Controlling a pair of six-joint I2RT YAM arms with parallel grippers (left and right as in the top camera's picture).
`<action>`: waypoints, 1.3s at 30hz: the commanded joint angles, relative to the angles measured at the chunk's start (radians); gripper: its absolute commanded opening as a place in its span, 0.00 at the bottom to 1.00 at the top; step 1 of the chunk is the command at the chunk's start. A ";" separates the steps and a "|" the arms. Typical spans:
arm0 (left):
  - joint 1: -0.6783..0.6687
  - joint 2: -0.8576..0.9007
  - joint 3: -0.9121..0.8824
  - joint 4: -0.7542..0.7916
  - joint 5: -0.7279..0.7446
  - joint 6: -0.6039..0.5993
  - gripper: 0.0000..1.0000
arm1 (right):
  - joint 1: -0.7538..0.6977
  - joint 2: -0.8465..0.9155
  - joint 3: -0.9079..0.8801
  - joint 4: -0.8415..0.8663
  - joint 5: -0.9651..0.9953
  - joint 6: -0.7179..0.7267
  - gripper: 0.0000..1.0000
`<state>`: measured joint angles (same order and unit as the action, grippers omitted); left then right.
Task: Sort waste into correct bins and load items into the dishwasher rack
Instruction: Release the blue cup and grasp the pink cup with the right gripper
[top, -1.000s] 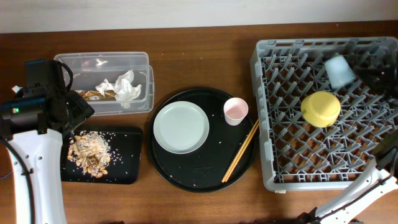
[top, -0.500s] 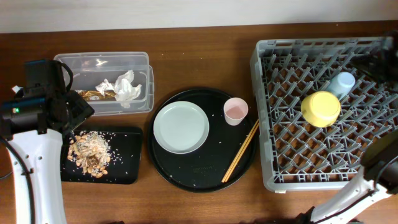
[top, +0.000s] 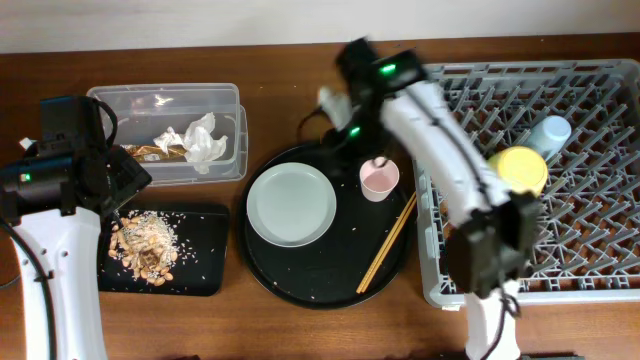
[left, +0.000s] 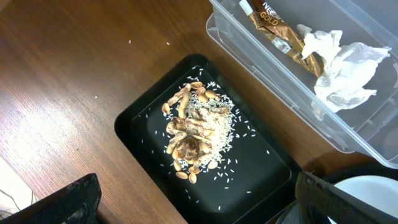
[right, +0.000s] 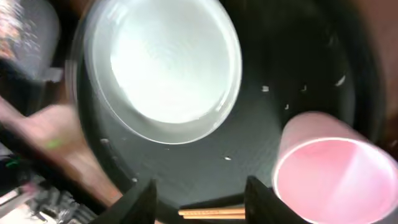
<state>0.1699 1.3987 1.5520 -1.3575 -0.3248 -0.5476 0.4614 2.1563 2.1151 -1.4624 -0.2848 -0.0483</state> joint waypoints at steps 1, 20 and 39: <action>0.003 -0.011 0.005 0.002 -0.003 -0.013 1.00 | 0.081 0.071 -0.006 -0.006 0.317 0.213 0.45; 0.003 -0.011 0.005 0.002 -0.003 -0.013 1.00 | 0.014 0.103 -0.111 0.092 0.348 0.323 0.04; 0.003 -0.011 0.005 0.002 -0.003 -0.013 0.99 | -1.162 -0.024 0.065 -0.231 -0.901 -0.502 0.04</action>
<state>0.1699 1.3987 1.5520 -1.3582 -0.3248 -0.5476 -0.5961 2.1319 2.3695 -1.6909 -0.7589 -0.2199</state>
